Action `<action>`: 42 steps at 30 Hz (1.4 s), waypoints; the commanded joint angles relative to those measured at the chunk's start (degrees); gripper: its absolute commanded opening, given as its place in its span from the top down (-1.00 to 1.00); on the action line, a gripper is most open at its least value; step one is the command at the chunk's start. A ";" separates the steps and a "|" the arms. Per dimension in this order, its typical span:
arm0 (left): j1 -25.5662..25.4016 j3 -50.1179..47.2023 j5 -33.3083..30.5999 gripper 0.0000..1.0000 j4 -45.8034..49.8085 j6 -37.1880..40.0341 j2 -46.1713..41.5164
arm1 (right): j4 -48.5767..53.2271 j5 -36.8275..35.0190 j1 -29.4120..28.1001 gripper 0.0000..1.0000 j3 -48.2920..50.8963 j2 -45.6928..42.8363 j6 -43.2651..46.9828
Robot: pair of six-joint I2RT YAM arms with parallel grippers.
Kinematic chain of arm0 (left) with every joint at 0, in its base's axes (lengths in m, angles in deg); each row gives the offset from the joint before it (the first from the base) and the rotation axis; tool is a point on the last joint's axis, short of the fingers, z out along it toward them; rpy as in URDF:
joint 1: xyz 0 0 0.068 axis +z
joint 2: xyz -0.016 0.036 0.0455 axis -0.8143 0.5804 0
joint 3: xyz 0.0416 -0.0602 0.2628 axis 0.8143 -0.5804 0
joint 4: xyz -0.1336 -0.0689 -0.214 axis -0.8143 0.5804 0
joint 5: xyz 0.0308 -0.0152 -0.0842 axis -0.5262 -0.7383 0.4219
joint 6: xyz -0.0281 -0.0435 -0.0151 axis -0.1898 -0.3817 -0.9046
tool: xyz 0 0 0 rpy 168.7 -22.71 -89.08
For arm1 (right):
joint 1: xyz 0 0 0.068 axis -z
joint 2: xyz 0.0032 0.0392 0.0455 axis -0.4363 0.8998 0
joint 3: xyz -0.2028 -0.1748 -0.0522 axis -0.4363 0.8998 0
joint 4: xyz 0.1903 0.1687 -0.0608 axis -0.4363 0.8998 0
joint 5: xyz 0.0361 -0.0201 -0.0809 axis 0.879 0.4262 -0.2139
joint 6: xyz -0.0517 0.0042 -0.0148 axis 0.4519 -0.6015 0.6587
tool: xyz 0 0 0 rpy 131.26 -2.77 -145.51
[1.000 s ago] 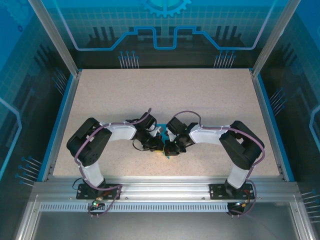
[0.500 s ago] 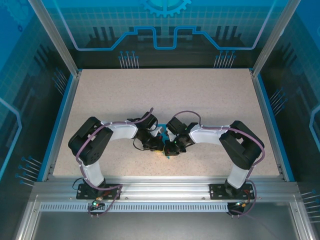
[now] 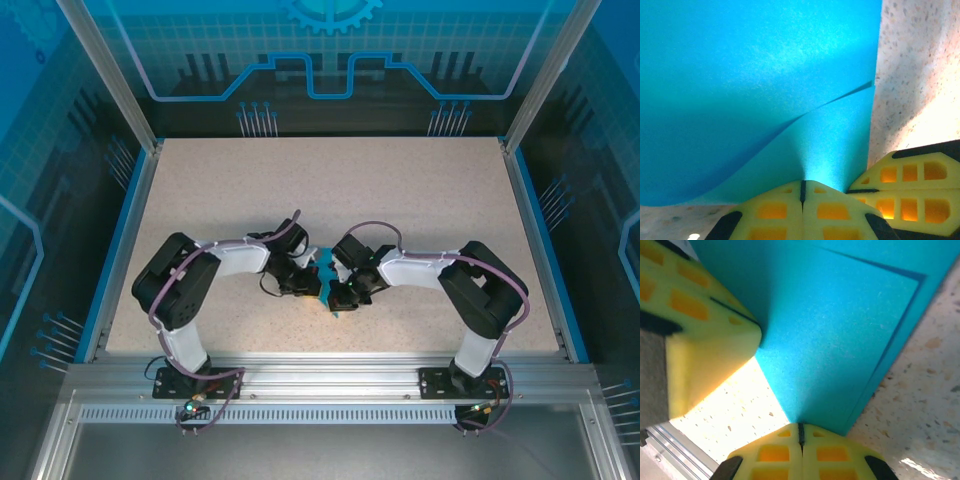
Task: Fold a paper plane with a square sheet of paper (fold left side to right side)
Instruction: Third fold the triangle at the center of the table.
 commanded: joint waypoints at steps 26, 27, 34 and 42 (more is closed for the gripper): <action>12.20 3.90 -11.62 0.90 7.12 6.11 -2.69 | 6.57 -2.01 -0.41 1.00 2.43 1.32 1.01; 12.31 4.17 -11.23 0.88 7.45 5.74 -3.31 | 6.09 -2.00 -0.39 0.98 2.49 0.81 1.38; 12.97 2.80 -8.78 0.59 8.20 -0.94 -10.80 | 0.07 -0.57 -0.15 0.81 0.31 -4.16 2.30; 13.03 -5.49 -1.29 -0.03 2.54 -12.90 -18.66 | 2.58 -5.44 4.61 0.22 -1.82 -10.26 14.06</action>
